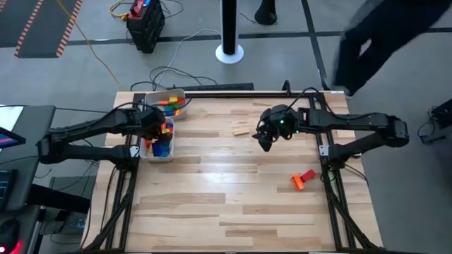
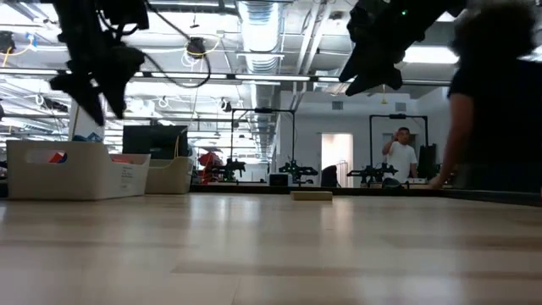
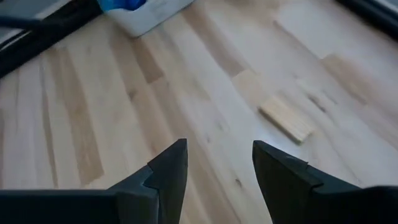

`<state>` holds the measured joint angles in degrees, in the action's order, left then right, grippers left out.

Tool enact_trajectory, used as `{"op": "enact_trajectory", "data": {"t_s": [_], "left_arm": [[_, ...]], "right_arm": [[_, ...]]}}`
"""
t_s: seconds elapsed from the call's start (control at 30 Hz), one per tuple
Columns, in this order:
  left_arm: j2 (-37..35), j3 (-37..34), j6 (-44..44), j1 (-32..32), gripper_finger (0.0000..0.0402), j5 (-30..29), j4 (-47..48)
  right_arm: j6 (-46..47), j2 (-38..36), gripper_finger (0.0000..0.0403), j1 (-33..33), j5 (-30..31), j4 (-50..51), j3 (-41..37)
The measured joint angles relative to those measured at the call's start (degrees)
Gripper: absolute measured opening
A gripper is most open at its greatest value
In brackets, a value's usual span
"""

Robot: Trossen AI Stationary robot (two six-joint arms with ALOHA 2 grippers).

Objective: Sort blocks by size
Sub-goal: Put the large brown wooden block into the white bin

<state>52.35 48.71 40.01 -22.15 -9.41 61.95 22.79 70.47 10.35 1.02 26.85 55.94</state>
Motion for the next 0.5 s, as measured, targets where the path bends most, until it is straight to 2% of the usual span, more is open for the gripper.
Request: {"op": "enact_trajectory", "data": {"t_s": [0.17,0.3,0.5], "left_arm": [[1.61,1.31,-4.84,0.19,0.0243,2.15,-10.37],[5.51,1.37,-8.36,0.78,0.0244,4.66,-18.43],[9.70,1.78,-7.40,3.42,0.0244,7.92,-19.75]], "right_arm": [[-4.85,3.04,0.0207,0.45,-4.67,-1.11,0.02],[-10.02,7.76,0.0207,1.60,-5.53,-1.88,0.02],[-17.61,14.23,0.0225,4.19,-6.43,-4.91,0.02]]}}
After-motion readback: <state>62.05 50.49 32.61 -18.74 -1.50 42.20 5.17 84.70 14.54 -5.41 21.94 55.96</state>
